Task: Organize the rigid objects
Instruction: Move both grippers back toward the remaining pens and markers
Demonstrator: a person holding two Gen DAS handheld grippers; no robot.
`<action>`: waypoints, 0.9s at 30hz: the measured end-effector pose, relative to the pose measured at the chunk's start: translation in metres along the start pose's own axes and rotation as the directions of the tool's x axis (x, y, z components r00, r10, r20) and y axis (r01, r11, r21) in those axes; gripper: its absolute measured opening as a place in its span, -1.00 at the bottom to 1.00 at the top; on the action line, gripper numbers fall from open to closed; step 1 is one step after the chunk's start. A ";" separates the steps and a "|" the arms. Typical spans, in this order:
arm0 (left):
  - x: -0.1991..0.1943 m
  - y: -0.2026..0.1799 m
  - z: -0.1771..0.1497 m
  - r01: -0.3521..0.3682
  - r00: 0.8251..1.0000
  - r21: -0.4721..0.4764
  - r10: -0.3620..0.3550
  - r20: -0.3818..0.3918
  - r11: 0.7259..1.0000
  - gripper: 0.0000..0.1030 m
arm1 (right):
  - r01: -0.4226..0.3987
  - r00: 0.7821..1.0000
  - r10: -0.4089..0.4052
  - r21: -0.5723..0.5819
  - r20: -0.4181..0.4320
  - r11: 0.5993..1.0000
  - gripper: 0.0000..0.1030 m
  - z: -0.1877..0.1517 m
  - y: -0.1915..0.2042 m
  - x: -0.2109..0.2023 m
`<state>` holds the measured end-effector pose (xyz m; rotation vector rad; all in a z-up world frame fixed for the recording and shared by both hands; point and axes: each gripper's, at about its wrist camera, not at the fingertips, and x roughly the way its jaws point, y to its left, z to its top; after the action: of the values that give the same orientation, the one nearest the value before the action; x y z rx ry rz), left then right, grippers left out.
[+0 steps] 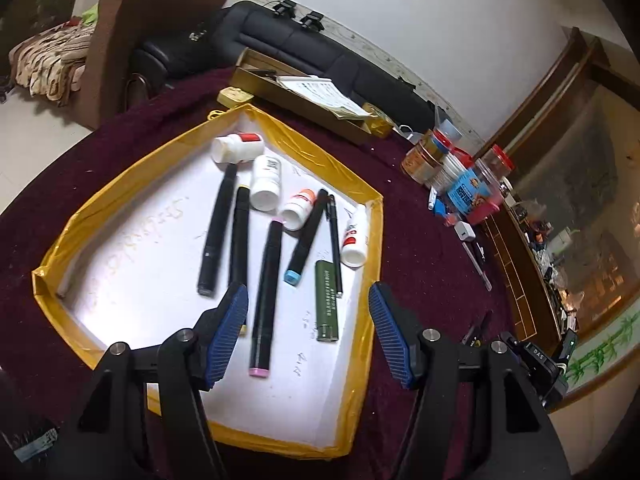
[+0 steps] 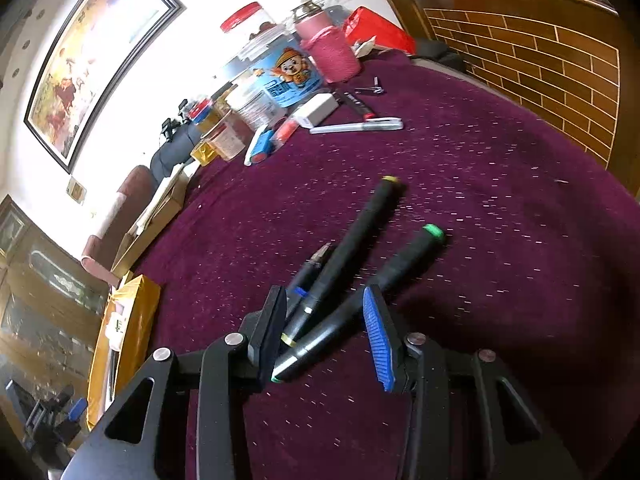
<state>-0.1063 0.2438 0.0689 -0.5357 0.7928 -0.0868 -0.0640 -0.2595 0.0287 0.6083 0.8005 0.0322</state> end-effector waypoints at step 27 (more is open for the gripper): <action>-0.008 0.056 0.013 -0.050 0.998 -0.137 0.054 0.028 0.989 0.20 | 0.023 0.994 -0.024 0.009 0.108 1.000 -0.04 -0.002 -0.010 0.006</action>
<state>-0.1096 0.2996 0.0541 -0.6436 0.7845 0.0240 -0.0631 -0.2649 0.0182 0.6033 0.7032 -0.0252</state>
